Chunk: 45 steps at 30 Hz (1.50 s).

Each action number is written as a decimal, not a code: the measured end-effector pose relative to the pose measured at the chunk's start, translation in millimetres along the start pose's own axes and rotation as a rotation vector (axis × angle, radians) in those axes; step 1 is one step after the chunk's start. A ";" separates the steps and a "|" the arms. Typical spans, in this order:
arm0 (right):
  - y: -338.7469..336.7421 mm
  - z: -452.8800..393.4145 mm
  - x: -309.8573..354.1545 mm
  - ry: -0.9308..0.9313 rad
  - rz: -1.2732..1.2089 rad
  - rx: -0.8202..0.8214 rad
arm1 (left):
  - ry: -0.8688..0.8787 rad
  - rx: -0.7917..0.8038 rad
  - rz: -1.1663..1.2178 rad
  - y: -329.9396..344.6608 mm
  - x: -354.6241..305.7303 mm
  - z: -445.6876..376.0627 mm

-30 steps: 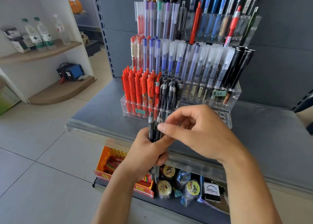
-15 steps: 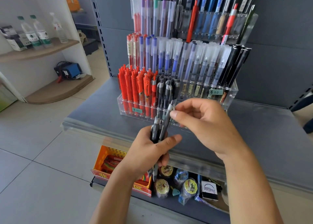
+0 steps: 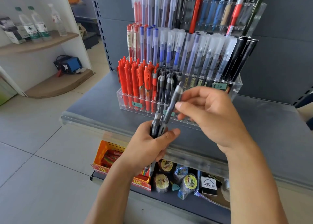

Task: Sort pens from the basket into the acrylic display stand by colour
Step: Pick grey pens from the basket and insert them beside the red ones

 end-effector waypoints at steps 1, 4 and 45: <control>-6.0 -0.6 2.3 -0.027 -0.046 -0.053 | -0.002 0.001 -0.015 0.0 0.5 0.2; -26.6 -0.2 11.3 -0.128 -0.144 -0.225 | -0.010 -0.004 -0.030 -1.2 2.4 0.2; -13.2 -22.2 8.9 -0.320 0.310 -0.358 | -0.043 -0.036 0.005 -5.3 10.3 -1.6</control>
Point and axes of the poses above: each hand's wrist, its own z-axis away from the middle knuckle, its own y-axis out of the palm, x = y × z, the point moved 9 cm from there along -z, towards the middle knuckle, and after that the axes turned 1 degree about z, right-handed, at the moved point
